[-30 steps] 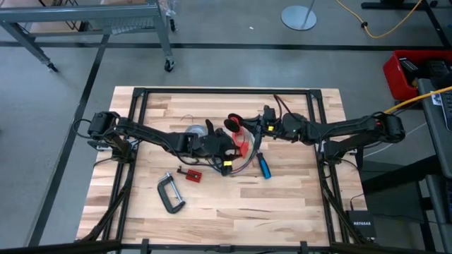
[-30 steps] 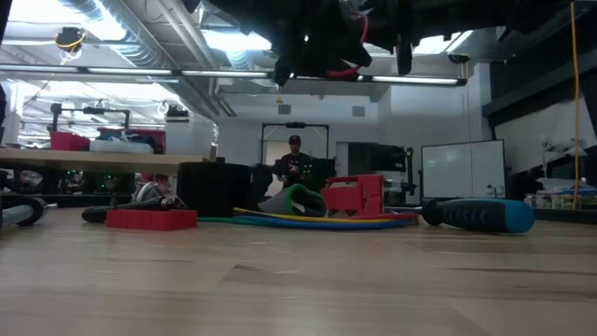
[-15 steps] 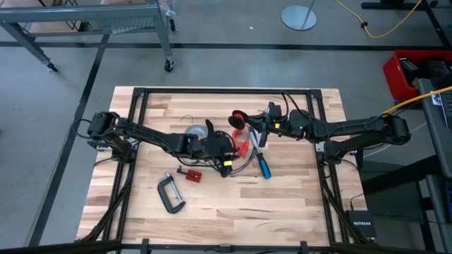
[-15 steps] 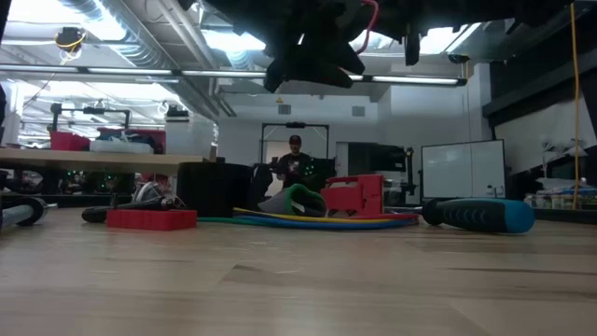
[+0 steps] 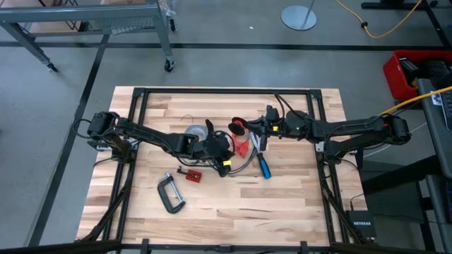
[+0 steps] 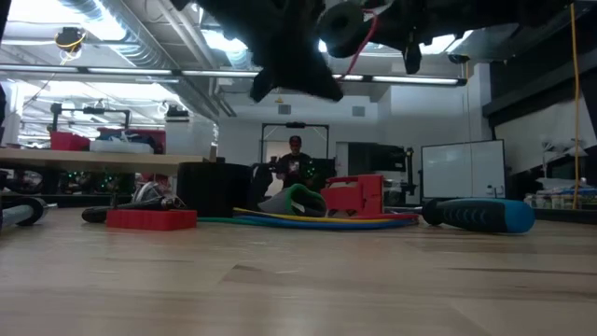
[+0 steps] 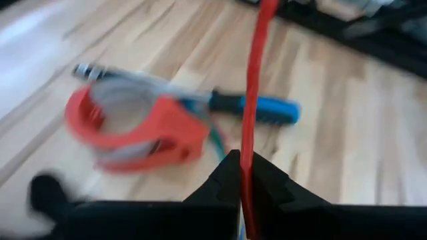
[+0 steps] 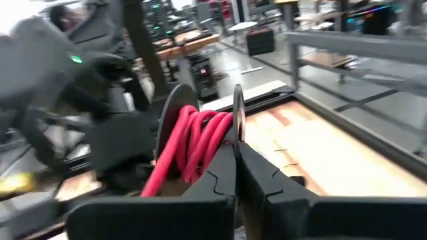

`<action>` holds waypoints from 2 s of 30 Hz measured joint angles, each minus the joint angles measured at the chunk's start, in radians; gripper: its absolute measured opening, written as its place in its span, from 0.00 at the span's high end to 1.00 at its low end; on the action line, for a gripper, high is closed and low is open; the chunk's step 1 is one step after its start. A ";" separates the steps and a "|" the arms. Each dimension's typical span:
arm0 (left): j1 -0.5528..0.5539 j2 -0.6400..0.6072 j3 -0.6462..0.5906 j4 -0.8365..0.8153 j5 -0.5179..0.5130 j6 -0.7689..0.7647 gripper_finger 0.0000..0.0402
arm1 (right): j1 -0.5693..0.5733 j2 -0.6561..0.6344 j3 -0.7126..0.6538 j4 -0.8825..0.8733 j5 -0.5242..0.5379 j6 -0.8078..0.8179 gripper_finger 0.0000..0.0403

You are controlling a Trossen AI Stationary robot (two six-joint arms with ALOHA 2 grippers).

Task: Coil cords
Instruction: Coil the red wire cable onto the black spool

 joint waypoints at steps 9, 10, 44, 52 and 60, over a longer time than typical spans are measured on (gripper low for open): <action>0.008 -0.001 0.000 -0.165 -0.095 -0.081 1.00 | 0.000 -0.002 0.000 -0.037 -0.195 0.041 1.00; 0.007 -0.002 0.000 -0.180 -0.096 -0.082 1.00 | 0.000 -0.002 0.000 -0.049 -0.219 0.050 1.00; 0.083 -0.069 0.000 -0.005 -0.032 -0.122 1.00 | 0.002 0.120 0.000 -0.347 0.000 0.095 1.00; 0.082 -0.069 0.000 0.068 -0.017 -0.138 1.00 | 0.000 0.188 -0.001 -0.160 0.013 0.096 1.00; 0.080 -0.069 0.000 0.114 -0.018 -0.139 1.00 | 0.000 0.248 -0.001 0.009 0.032 0.116 1.00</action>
